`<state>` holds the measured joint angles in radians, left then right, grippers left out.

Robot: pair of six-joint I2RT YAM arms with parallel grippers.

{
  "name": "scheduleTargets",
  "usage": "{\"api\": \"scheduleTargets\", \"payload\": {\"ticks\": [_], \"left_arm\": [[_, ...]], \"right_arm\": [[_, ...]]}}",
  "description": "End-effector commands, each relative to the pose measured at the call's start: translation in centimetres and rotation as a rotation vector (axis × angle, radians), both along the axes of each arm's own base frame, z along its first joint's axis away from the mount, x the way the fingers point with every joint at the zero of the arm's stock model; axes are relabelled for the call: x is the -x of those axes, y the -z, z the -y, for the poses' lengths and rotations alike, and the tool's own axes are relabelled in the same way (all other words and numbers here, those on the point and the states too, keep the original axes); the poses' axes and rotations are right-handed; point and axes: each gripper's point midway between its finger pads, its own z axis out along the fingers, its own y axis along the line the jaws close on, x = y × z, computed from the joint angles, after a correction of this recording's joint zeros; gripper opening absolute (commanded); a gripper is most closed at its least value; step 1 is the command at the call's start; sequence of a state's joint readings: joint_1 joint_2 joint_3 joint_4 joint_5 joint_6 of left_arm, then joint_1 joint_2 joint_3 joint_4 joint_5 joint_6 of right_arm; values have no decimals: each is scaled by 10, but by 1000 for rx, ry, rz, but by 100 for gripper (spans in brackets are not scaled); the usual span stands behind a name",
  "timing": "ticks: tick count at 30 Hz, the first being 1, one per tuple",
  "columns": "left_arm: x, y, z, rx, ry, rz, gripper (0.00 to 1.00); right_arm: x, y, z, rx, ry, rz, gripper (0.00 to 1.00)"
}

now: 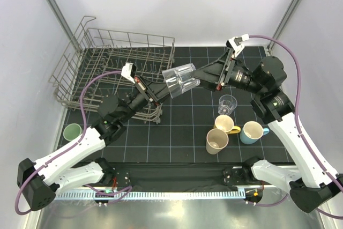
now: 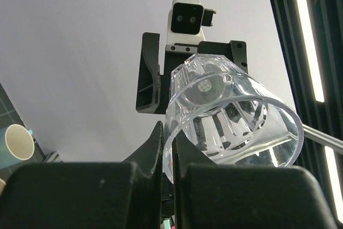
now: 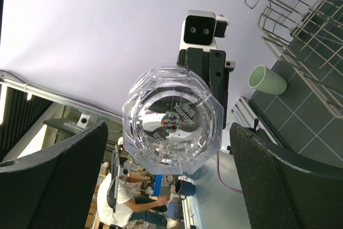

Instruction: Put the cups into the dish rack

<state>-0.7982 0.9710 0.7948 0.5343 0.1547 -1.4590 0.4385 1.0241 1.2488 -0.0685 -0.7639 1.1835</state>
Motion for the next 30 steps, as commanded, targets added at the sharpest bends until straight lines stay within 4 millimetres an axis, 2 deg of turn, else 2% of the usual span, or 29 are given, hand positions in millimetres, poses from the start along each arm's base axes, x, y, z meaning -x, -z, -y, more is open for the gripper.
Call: {"api": "scheduleTargets", "payload": {"ticks": [1,6,13,24,26,29,30], "left_arm": [[11,-24,-9,92,24,66,1],[14,-23,-7,92,43,65,0],[17,-24,-8,100,55,68,1],[17,-20,-8,104,58,57,0],[18,-16,-8,101,64,46,1],[17,-12,-10,106,57,29,0],[15,-11,-10,103,51,23,1]], "right_arm": [[-2,-12,-3,-33,33,49,93],[-6,-10,-9,-27,32,42,91],[-5,-9,-16,-13,27,39,80],[-9,-3,-17,3,48,45,82],[-9,-5,-18,-1,40,51,72],[-8,-8,-19,-11,27,57,39],[-9,-8,-19,-11,27,58,23]]}}
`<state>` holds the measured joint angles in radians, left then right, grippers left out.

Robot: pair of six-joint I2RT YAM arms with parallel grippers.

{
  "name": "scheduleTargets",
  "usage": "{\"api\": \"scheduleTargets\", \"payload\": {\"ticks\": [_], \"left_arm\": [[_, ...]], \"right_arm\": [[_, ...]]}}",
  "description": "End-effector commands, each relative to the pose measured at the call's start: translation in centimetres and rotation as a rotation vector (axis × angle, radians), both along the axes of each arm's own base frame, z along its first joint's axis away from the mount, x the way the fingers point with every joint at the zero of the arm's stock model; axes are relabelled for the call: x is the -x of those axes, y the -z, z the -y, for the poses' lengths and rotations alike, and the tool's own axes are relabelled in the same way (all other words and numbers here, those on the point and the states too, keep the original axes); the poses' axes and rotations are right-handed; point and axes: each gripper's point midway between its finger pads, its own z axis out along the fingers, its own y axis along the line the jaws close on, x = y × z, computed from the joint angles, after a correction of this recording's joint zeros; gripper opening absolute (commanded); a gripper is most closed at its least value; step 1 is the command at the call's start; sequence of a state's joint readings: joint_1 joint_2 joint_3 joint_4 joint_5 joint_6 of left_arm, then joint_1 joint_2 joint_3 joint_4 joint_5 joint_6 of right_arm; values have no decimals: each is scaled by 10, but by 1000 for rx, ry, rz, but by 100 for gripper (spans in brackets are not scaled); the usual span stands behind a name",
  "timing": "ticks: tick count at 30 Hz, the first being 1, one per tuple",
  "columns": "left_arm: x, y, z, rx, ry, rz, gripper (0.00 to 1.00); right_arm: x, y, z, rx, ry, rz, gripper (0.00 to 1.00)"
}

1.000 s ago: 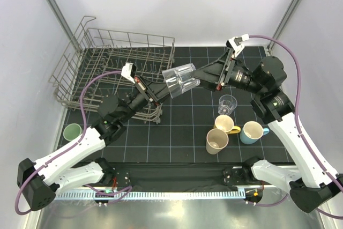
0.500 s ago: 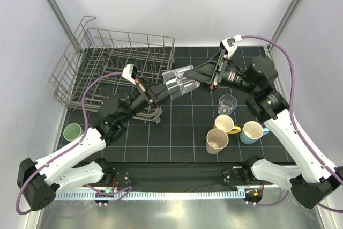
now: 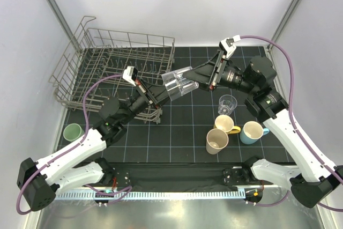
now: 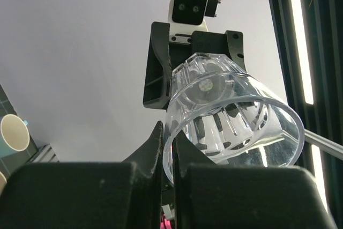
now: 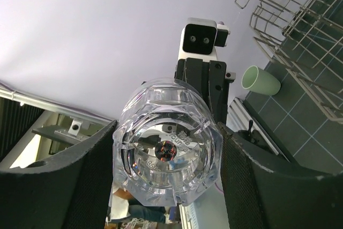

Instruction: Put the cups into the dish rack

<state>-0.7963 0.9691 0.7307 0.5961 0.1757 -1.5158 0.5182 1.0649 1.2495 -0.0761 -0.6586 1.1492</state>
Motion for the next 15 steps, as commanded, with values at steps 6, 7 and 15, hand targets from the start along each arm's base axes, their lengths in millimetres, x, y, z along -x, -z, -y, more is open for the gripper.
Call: {"api": "scheduleTargets", "payload": {"ticks": [6,7,15], "left_arm": [[7,-11,-17,49,-32,10,6],[7,-7,-19,42,-41,2,18],[7,16,-48,-52,-167,-71,61]], "right_arm": [[1,-22,-1,-27,-6,91,4],[0,-24,-1,-26,-2,101,4],[-4,-31,-2,-10,8,123,4]]}}
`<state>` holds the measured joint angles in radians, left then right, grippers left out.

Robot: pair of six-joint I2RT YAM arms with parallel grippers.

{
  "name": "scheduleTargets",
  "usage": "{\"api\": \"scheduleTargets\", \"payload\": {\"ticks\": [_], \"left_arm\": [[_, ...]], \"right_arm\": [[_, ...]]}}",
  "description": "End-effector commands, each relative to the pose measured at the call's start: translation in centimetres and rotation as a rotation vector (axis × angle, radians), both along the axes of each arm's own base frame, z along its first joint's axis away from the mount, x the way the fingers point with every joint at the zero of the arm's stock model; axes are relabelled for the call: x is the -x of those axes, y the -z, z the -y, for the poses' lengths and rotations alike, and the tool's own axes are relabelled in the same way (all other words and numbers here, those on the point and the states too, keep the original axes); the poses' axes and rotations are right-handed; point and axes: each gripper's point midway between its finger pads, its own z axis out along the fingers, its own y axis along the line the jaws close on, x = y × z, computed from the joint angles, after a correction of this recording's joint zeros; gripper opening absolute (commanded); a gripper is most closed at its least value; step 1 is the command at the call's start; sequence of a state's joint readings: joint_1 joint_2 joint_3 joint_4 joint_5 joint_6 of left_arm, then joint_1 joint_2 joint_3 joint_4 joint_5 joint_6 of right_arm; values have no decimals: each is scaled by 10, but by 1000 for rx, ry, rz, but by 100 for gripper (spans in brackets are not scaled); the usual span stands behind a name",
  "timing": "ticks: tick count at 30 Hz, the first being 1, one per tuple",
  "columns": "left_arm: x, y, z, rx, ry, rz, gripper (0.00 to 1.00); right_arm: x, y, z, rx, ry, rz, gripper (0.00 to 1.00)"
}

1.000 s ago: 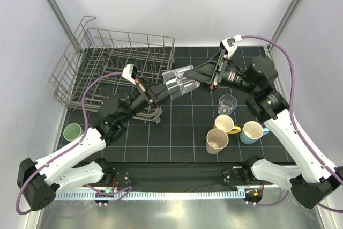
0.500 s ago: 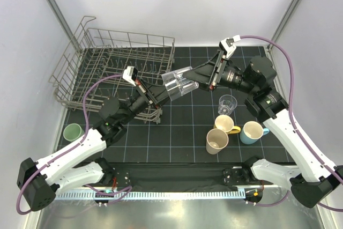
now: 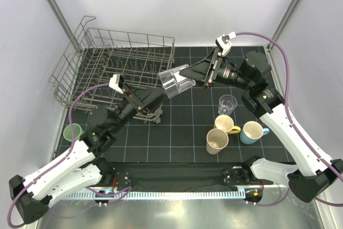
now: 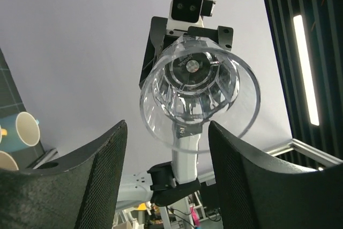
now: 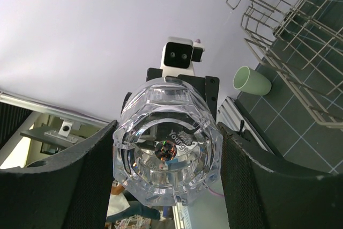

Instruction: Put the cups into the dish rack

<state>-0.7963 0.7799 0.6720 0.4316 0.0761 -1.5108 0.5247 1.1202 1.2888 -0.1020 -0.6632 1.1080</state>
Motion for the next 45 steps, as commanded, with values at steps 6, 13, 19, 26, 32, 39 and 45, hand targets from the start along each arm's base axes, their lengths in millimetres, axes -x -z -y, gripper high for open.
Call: {"api": "scheduleTargets", "payload": {"ticks": [6,13,19,26,32,39,45], "left_arm": [[1,38,-55,-181,-227,-126,68],[13,30,-139,-464,-510,-145,72],[13,39,-165,-795,-575,-148,72],[15,28,-193,-969,-652,-102,75],[26,30,-223,-1007,-729,-69,76],[26,28,-231,-1039,-757,-22,78],[24,30,-230,-1122,-739,-10,80]], "right_arm": [[-4,-35,3,-3,36,136,4],[-44,-7,-9,235,145,170,4],[-80,31,-48,480,198,220,4],[-108,67,-97,758,249,363,4],[-126,114,-126,943,291,446,4],[-148,151,-144,1062,341,507,4],[-157,168,-155,1090,327,525,4]]}}
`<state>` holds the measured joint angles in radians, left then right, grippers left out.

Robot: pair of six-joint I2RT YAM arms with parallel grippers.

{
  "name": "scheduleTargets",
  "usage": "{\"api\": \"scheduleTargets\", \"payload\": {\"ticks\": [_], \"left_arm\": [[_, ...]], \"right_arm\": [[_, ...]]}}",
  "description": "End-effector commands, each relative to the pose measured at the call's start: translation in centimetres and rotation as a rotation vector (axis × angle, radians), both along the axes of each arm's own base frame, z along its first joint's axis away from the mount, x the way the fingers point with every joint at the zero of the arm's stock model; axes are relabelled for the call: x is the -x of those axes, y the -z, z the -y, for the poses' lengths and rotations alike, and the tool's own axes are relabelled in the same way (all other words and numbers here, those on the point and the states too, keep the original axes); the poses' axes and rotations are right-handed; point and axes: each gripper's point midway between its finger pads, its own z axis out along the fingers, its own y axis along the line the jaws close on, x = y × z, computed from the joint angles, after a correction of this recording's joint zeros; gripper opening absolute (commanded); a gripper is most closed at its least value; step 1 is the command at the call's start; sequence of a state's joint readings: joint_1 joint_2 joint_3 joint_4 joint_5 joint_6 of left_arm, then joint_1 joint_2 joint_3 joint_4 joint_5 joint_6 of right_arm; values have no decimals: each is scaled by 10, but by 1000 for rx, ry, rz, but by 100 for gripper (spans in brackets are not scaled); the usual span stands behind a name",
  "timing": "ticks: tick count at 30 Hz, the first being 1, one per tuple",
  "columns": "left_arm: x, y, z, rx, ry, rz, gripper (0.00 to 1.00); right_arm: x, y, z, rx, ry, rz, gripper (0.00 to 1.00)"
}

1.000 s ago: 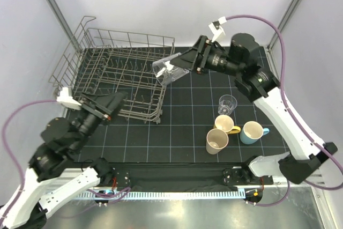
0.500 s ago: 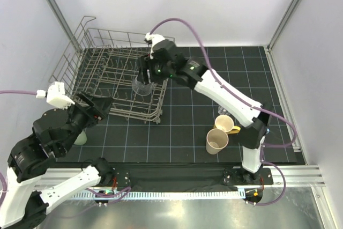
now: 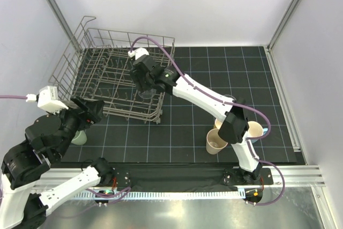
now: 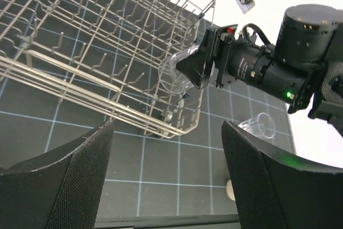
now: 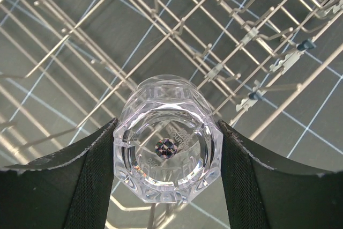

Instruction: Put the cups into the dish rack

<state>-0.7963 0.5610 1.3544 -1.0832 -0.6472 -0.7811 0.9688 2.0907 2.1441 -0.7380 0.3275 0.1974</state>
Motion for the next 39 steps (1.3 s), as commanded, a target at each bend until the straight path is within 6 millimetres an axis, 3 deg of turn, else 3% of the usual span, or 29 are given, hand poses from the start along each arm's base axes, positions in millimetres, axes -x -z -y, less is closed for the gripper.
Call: {"api": "scheduleTargets", "payload": {"ticks": [1,16,39], "left_arm": [[-3,-1,-6,-71,-17,0,80],[-8,2,-6,-133,-24,-10,84],[-6,-1,-12,-163,-27,-2,86]], "right_arm": [[-18,-42,-9,-74,24,120,4],[2,-14,-18,-78,-14,19,4],[6,62,-12,65,9,-86,5]]}}
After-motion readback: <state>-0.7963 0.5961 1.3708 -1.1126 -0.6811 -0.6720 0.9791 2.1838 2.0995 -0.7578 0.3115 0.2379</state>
